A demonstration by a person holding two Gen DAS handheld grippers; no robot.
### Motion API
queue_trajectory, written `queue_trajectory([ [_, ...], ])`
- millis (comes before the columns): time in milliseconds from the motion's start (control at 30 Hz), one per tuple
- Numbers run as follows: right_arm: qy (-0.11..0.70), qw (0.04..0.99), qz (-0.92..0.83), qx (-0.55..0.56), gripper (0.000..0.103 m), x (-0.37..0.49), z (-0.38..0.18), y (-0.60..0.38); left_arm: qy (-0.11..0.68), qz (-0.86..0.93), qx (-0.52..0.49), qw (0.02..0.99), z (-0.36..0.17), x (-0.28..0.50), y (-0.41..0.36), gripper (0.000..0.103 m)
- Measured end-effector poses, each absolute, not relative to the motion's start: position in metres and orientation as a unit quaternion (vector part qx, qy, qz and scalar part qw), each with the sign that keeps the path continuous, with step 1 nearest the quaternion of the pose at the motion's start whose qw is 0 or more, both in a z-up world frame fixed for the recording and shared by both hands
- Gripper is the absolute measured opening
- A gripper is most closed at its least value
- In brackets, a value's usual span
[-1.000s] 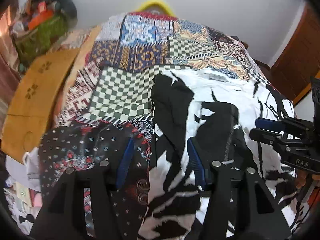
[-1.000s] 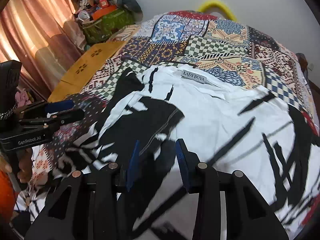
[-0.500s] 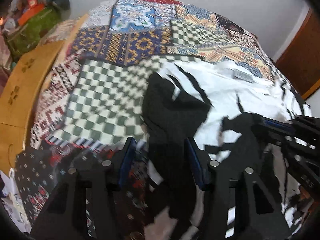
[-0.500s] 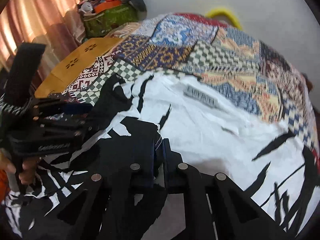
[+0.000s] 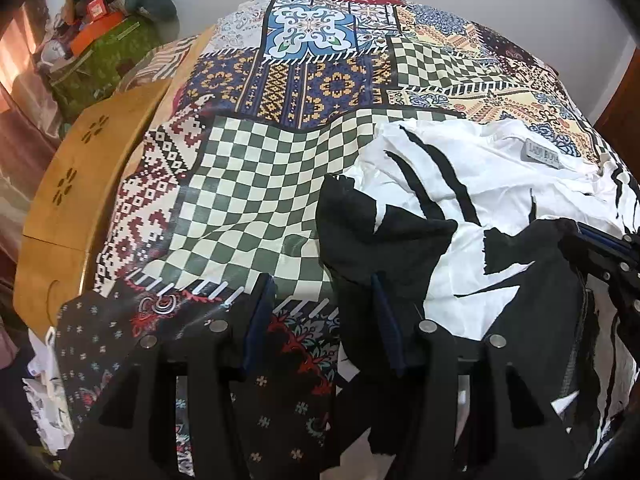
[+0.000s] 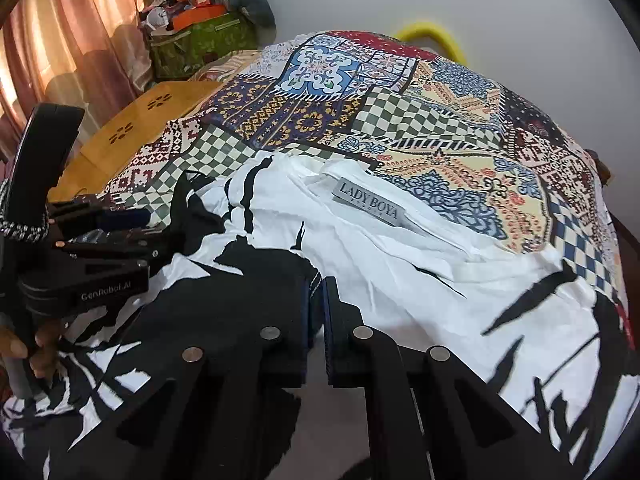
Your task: Fold small clothes
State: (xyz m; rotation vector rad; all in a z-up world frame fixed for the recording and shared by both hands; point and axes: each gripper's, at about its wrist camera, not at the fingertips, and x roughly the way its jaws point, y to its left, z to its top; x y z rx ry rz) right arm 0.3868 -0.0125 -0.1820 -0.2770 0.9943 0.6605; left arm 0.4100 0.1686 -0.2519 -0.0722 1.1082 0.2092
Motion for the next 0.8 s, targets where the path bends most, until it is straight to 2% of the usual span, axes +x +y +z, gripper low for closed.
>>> queue_trajectory([
  [300, 0.447, 0.834, 0.303, -0.111, 0.011, 0.355, -0.136, -0.061, 0.487, 0.079, -0.036, 0.869, -0.188, 0.377, 0.158, 0.051],
  [367, 0.442, 0.841, 0.297, -0.098, 0.015, 0.351, -0.126, -0.075, 0.479, 0.076, -0.036, 0.874, -0.172, 0.371, 0.153, 0.051],
  [433, 0.436, 0.848, 0.289, -0.079, 0.025, 0.345, -0.114, -0.094, 0.469, 0.069, -0.034, 0.88, -0.155, 0.363, 0.145, 0.051],
  [467, 0.43, 0.854, 0.285, -0.07, 0.027, 0.343, -0.109, -0.102, 0.465, 0.066, -0.033, 0.882, -0.15, 0.36, 0.142, 0.051],
  [533, 0.42, 0.863, 0.274, -0.053, 0.032, 0.336, -0.099, -0.123, 0.456, 0.055, -0.031, 0.888, -0.137, 0.353, 0.131, 0.054],
  [667, 0.407, 0.879, 0.247, -0.04, 0.034, 0.326, -0.088, -0.161, 0.442, 0.028, -0.031, 0.896, -0.124, 0.343, 0.105, 0.064],
  [800, 0.402, 0.892, 0.204, -0.04, 0.045, 0.314, -0.092, -0.204, 0.44, 0.007, -0.021, 0.898, -0.128, 0.347, 0.076, 0.073],
])
